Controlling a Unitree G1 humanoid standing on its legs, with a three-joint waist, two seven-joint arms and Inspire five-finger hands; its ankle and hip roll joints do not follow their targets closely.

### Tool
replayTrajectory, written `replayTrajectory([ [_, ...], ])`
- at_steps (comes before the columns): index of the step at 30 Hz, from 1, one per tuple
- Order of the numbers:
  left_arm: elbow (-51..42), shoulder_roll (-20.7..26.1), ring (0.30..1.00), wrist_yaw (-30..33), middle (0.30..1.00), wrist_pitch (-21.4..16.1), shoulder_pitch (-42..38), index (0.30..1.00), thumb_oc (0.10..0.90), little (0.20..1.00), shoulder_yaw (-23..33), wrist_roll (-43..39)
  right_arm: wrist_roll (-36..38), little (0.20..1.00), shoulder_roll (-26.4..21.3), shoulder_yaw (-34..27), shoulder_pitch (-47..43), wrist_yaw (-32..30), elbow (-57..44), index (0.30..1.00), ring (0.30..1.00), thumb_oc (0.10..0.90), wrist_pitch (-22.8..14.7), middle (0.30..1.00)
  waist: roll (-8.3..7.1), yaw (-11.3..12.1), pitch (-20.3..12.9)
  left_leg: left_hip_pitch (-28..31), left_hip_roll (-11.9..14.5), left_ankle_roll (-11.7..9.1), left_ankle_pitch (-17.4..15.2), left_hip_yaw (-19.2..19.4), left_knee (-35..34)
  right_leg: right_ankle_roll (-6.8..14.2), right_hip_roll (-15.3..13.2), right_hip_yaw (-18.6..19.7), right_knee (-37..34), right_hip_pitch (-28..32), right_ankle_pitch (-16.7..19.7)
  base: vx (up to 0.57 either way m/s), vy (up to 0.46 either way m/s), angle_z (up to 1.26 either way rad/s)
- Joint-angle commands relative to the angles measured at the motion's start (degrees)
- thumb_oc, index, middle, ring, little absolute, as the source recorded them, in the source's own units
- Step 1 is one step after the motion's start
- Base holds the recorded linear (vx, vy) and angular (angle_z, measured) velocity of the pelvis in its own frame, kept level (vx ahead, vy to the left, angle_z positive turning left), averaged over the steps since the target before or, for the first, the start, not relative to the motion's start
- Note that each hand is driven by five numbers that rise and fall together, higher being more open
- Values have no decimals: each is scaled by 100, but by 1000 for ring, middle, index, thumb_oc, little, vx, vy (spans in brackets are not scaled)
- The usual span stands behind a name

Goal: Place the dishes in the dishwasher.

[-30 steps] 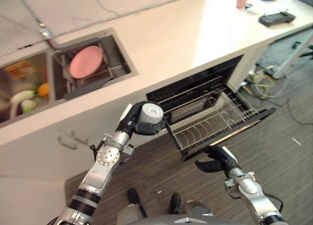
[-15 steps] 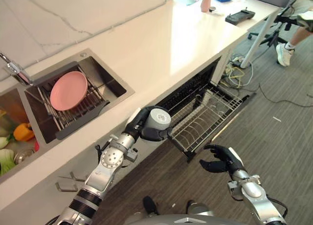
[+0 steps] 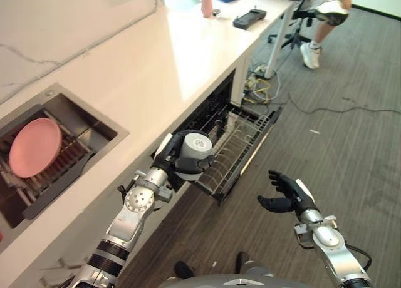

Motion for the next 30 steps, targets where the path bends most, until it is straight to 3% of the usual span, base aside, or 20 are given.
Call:
replayTrajectory([
  [1,191,-302,300,171,300,-551,-924,300,400,300,293,-518,101,900,-17,-605,-394,-64,-882,900,900,800,-607,900,-89,24,-321,542,60,-342,-390,18,33,478,-425,-436,91,-162,-81,63,-138,-11],
  [8,501,-548,300,338,300,-532,-1125,300,400,300,271,-1026,589,900,41,-597,-690,-83,-1470,900,900,800,-805,900,-31,-24,-351,617,184,-461,-299,58,36,406,-241,-413,62,-74,-240,34,-74,1],
  [12,891,-799,300,622,300,-540,-1591,300,400,300,108,-1540,2042,900,312,4,-1083,277,-1877,900,900,800,-873,900,8,-3,-386,637,240,-536,-198,90,37,347,-184,-444,62,-50,-255,24,-43,9],
  [17,997,-914,300,755,300,-531,-1902,300,400,300,18,-1662,2810,900,418,480,-1246,472,-1860,900,900,800,-732,900,23,55,-407,657,253,-572,-154,67,37,319,-162,-516,62,16,-265,9,-21,8],
  [23,1240,-973,300,1075,300,-525,-2378,300,400,300,-131,-1112,3040,900,379,693,-1428,515,-1920,900,900,800,-699,900,35,89,-425,643,257,-585,-131,11,43,303,-161,-555,62,40,-271,1,-19,11],
  [27,1369,-1031,300,1156,300,-474,-2520,300,400,300,-258,-883,2794,900,326,821,-1562,399,-1915,900,900,800,-640,900,38,110,-452,654,247,-575,-135,-5,46,297,-166,-570,62,57,-257,-2,-10,6],
  [29,1346,-1037,300,1200,300,-437,-2548,300,400,300,-324,-653,2724,900,331,860,-1656,312,-1925,900,900,800,-605,900,37,117,-464,656,241,-569,-144,-13,47,296,-169,-576,62,65,-251,-5,-3,2],
  [30,1400,-1009,300,1325,300,-381,-2619,300,400,300,-400,-168,2707,900,353,939,-1766,224,-1939,900,900,800,-583,900,36,142,-484,656,236,-564,-151,-25,49,296,-174,-582,62,69,-249,0,0,0],
])
